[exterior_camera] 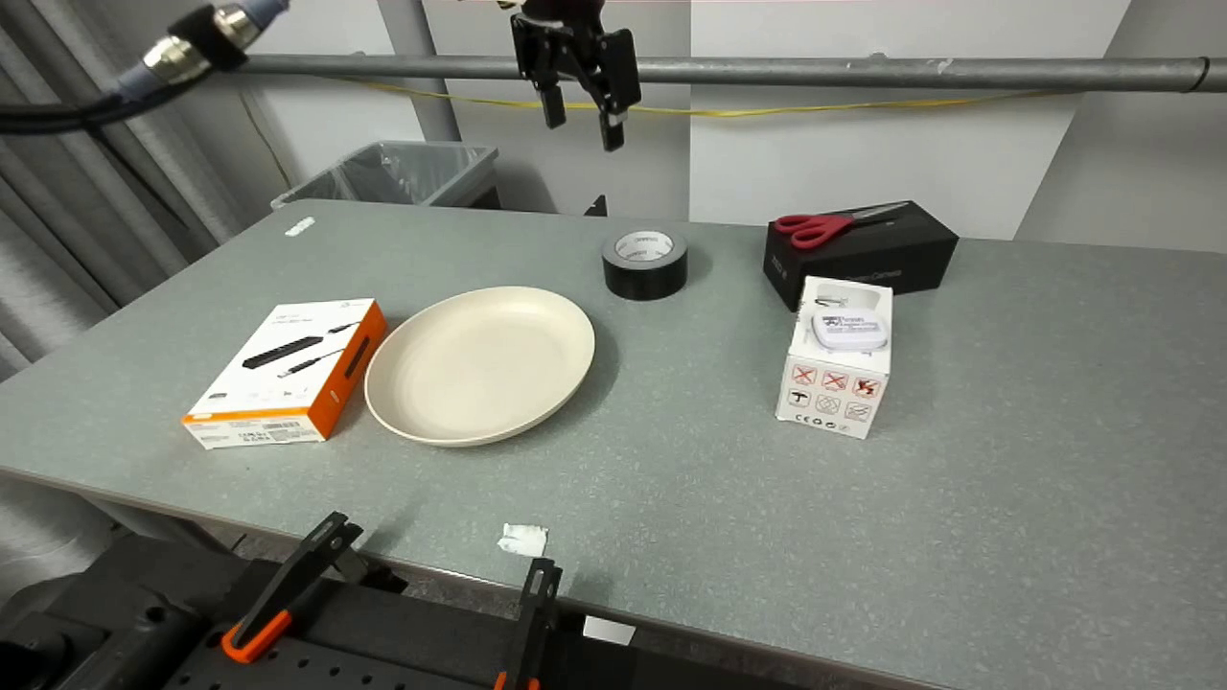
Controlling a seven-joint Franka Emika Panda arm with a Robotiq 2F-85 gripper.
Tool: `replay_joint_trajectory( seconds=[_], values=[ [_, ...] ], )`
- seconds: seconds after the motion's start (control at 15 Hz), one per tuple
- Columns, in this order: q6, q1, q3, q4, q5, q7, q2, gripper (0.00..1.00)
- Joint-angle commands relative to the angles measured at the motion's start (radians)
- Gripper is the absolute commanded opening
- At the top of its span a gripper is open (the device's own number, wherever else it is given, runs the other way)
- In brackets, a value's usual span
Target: Put the black masking tape on the plate
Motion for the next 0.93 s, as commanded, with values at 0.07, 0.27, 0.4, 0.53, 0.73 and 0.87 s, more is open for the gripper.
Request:
replay_joint_trajectory(
  seconds=[0.07,0.27,0.4,0.53,0.73,0.87],
  values=[
    [0.109,0.057,-0.055,0.060,-0.034,0.081,0.115,1.00],
    [0.168,0.093,-0.094,0.120,-0.059,0.122,0.221,1.00],
    [0.173,0.112,-0.114,0.170,-0.052,0.127,0.291,1.00],
    [0.147,0.123,-0.124,0.228,-0.035,0.117,0.355,1.00],
    [0.094,0.119,-0.121,0.324,-0.007,0.089,0.448,1.00],
    [0.022,0.093,-0.097,0.396,0.033,0.055,0.502,1.00]
  ],
)
